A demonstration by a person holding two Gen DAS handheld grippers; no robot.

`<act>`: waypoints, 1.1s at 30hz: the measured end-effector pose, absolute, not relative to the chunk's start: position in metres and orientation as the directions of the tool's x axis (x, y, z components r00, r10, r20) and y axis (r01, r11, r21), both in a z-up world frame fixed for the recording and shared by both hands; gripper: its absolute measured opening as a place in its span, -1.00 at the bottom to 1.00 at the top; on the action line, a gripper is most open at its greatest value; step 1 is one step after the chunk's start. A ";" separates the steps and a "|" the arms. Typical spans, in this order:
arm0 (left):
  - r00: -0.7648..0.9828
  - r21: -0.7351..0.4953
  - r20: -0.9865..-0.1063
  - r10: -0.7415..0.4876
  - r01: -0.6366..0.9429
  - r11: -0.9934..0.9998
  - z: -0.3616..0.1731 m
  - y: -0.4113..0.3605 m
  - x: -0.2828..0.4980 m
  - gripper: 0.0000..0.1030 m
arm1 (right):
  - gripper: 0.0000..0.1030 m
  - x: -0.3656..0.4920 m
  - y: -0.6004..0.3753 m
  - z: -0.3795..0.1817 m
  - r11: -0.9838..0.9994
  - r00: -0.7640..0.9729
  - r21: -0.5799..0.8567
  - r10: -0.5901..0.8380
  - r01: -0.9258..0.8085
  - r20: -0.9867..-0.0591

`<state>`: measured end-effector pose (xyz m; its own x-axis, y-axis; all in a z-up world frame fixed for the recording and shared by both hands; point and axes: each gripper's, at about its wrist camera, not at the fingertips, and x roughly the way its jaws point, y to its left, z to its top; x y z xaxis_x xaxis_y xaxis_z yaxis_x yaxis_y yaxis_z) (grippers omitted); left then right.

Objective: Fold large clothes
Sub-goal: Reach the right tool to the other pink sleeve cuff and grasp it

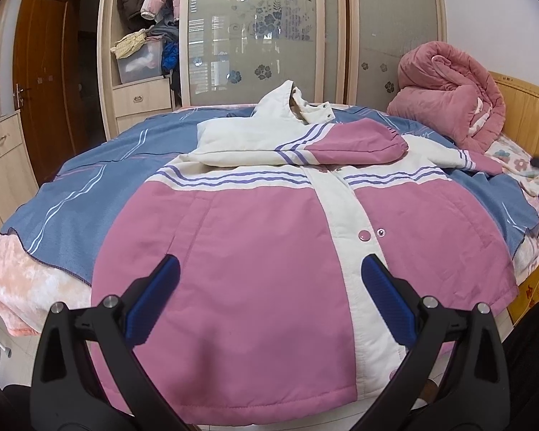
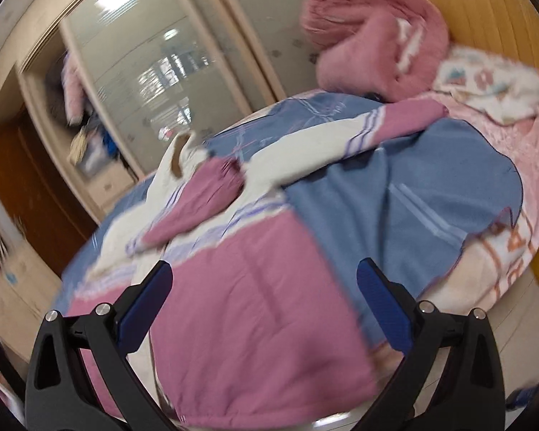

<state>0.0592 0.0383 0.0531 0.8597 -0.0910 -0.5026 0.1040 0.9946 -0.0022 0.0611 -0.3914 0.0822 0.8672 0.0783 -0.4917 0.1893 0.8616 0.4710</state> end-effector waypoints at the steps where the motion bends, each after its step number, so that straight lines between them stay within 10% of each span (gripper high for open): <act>1: 0.860 -0.005 -0.502 -0.093 0.104 0.995 0.054 0.039 0.059 0.96 | 0.97 0.068 -0.408 0.087 0.856 0.863 0.471 0.062 0.212 -0.501; 15: 0.839 0.012 -0.540 -0.067 0.088 0.996 0.043 0.040 0.074 0.96 | 0.97 0.185 -0.661 0.052 0.629 0.766 0.597 0.002 0.499 -0.643; 30: 0.774 0.052 -0.632 -0.037 0.090 0.995 0.010 0.021 0.115 0.96 | 0.97 0.271 -0.728 -0.009 0.522 0.739 0.629 -0.005 0.576 -0.673; 33: 0.761 0.054 -0.648 -0.041 0.099 0.994 0.005 0.014 0.121 0.96 | 0.58 0.283 -0.735 -0.021 0.499 0.747 0.654 0.019 0.569 -0.665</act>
<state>0.1212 0.0141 0.0050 0.7609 -0.0406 -0.6476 0.0988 0.9937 0.0538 0.2828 -0.7351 -0.0214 0.7468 0.0194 -0.6648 0.5690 0.4988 0.6538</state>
